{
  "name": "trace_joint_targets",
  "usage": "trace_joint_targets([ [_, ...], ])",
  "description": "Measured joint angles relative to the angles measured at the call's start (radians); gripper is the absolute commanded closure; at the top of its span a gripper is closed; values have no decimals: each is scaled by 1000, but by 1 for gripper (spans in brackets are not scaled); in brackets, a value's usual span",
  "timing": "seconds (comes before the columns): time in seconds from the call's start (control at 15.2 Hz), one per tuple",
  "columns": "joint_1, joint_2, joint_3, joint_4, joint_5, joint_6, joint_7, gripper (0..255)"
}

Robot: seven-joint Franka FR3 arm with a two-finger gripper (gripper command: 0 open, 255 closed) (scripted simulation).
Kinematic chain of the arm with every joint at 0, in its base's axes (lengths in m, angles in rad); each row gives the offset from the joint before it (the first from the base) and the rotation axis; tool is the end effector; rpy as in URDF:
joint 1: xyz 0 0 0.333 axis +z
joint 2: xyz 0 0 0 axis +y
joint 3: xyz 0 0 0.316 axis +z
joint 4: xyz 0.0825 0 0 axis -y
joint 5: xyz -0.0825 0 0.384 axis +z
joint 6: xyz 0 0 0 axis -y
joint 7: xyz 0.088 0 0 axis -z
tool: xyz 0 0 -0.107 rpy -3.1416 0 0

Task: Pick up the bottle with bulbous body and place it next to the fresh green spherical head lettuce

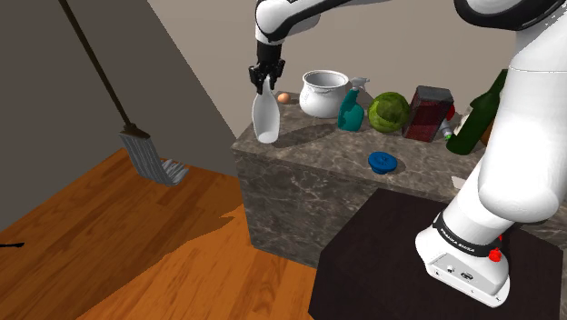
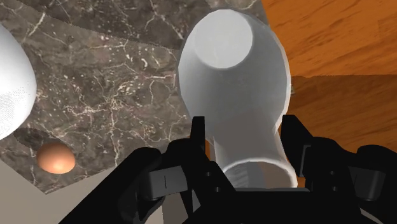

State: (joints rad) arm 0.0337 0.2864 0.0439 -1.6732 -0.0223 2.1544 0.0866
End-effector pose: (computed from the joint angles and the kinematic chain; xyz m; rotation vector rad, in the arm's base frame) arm 0.6603 0.0477 0.4558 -3.1183 0.0024 -0.3051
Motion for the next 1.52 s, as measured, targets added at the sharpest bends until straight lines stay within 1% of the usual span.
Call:
trace_joint_targets([
  [0.79,1,-28,1,122,2,-150,-1,255],
  [1.52,3,-15,2,289,2,-305,-2,255],
])
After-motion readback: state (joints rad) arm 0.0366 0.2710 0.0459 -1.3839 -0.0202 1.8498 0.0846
